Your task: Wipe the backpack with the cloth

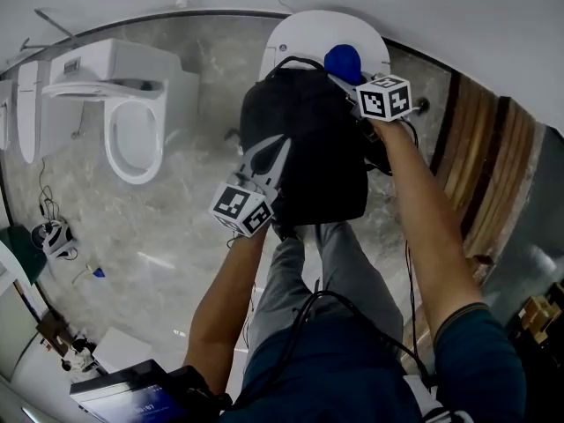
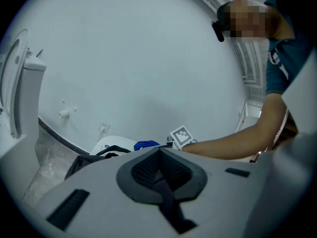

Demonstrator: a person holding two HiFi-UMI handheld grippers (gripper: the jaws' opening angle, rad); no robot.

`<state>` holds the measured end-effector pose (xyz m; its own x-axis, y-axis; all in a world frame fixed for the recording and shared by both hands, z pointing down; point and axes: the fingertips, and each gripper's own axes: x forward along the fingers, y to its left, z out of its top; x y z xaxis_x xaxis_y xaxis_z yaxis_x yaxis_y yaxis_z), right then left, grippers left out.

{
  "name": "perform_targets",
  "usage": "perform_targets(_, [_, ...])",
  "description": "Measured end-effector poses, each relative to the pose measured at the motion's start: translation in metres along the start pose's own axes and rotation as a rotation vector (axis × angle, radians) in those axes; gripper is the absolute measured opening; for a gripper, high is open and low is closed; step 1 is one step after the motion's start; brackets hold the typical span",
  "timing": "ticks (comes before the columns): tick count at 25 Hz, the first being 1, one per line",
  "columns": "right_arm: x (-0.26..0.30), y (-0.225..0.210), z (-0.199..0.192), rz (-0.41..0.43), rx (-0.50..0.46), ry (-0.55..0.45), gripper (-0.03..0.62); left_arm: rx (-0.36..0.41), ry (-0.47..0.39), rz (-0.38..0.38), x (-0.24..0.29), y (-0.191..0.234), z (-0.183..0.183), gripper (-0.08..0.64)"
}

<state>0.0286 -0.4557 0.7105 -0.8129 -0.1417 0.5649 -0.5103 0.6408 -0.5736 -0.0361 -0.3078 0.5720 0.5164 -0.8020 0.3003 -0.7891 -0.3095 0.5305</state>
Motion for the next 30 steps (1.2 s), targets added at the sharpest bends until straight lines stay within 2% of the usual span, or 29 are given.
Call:
perform_targets(2, [0.026, 0.008, 0.001, -0.014, -0.2, 0.189, 0.014, -0.009, -0.019, 0.024, -0.012, 0.01, 0.0, 0.005])
perform_targets(5, [0.055, 0.023, -0.008, -0.048, -0.591, 0.44, 0.014, -0.02, -0.045, 0.06, -0.033, 0.024, 0.001, 0.005])
perform_targets(7, [0.076, 0.039, -0.016, -0.046, -0.814, 0.562, 0.015, -0.031, -0.065, 0.091, -0.051, 0.036, -0.001, 0.005])
perform_targets(9, [0.104, 0.069, -0.022, 0.006, -0.905, 0.592, 0.014, -0.053, -0.093, 0.133, -0.069, 0.048, -0.004, 0.005])
perform_targets(11, [0.131, 0.102, -0.028, 0.05, -0.911, 0.597, 0.014, -0.075, -0.119, 0.175, -0.088, 0.058, -0.008, 0.005])
perform_targets(14, [0.152, 0.124, -0.033, 0.024, -1.014, 0.691, 0.014, -0.087, -0.137, 0.21, -0.119, 0.071, -0.015, 0.005])
perform_targets(16, [0.157, 0.137, -0.036, 0.046, -1.139, 0.774, 0.014, -0.092, -0.143, 0.229, -0.139, 0.077, -0.022, 0.005])
perform_targets(18, [0.159, 0.148, -0.039, 0.065, -1.371, 0.914, 0.014, -0.097, -0.142, 0.249, -0.157, 0.083, -0.032, 0.005])
perform_targets(20, [0.158, 0.155, -0.039, 0.066, -1.628, 1.102, 0.014, -0.107, -0.141, 0.267, -0.173, 0.087, -0.043, 0.005])
perform_targets(23, [0.158, 0.165, -0.039, 0.056, -1.911, 1.351, 0.014, -0.132, -0.147, 0.29, -0.192, 0.091, -0.056, 0.005])
perform_targets(26, [0.159, 0.166, -0.037, -0.03, -2.212, 1.565, 0.014, -0.151, -0.157, 0.296, -0.205, 0.092, -0.064, 0.005])
perform_targets(28, [0.159, 0.169, -0.037, -0.102, -2.398, 1.668, 0.014, -0.165, -0.174, 0.304, -0.213, 0.09, -0.068, 0.005])
perform_targets(30, [0.158, 0.174, -0.04, -0.141, -2.495, 1.723, 0.014, -0.182, -0.192, 0.316, -0.223, 0.089, -0.075, 0.005])
